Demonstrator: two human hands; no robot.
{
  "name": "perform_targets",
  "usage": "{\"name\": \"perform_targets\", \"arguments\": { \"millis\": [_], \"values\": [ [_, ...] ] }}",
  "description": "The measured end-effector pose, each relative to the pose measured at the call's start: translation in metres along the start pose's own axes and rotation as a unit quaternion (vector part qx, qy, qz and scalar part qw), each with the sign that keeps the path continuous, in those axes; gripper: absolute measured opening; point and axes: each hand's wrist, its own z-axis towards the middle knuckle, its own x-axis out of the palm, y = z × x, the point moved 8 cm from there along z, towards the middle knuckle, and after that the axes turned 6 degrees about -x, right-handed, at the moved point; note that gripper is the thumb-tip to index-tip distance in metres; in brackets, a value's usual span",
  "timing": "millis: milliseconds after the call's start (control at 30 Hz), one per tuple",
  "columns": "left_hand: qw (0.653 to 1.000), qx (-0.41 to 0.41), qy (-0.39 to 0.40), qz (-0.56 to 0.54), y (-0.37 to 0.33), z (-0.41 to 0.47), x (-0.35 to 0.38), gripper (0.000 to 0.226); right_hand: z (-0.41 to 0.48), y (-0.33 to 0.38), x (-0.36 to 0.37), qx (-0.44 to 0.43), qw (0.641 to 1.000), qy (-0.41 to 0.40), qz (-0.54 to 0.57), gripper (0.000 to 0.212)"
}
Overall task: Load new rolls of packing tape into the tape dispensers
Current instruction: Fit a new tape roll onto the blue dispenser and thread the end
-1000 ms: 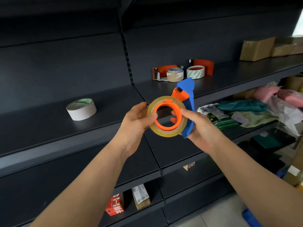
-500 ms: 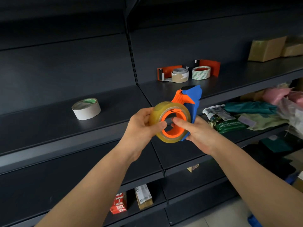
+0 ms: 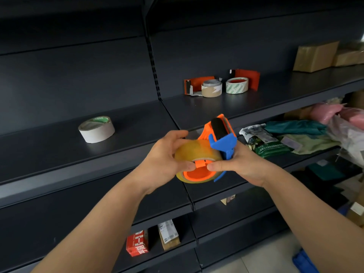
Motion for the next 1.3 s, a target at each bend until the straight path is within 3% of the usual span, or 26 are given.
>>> {"name": "perform_targets", "arguments": {
  "millis": [133,233,300,400,567,767,1033,1133,1300],
  "values": [
    [0.999,-0.002,0.039,0.034,-0.004,-0.001,-0.005,0.084,-0.004,0.001,0.005,-0.017,1.0,0.015,0.014,0.06],
    [0.999,-0.002,0.013,0.034,-0.006,-0.002,-0.01,0.075,-0.003,0.004,0.004,-0.052,0.997,-0.015,0.062,0.052],
    [1.0,-0.002,-0.007,0.02,-0.006,-0.003,-0.011,0.066,-0.002,0.0,0.003,-0.054,0.995,-0.033,0.071,0.059],
    [0.999,-0.003,-0.024,0.034,-0.004,-0.004,-0.006,0.063,0.0,-0.006,0.002,-0.026,0.997,-0.074,-0.006,0.071],
    [0.995,-0.021,-0.078,0.054,0.003,-0.005,-0.001,0.069,-0.004,0.013,-0.006,-0.066,0.952,-0.228,-0.194,0.057],
    [0.992,-0.031,-0.091,0.078,0.006,-0.007,-0.003,0.068,-0.006,0.013,0.016,-0.083,0.967,-0.115,-0.212,0.075],
    [0.992,-0.029,-0.099,0.069,0.007,-0.008,0.0,0.068,-0.009,0.009,0.017,-0.083,0.969,-0.108,-0.207,0.094],
    [0.993,-0.025,-0.083,0.075,0.006,-0.01,0.005,0.068,-0.011,0.008,0.013,-0.099,0.961,-0.14,-0.216,0.084],
    [0.992,-0.022,-0.086,0.085,0.005,-0.012,0.002,0.063,-0.011,0.01,0.014,-0.097,0.968,-0.119,-0.198,0.057]
  ]
}}
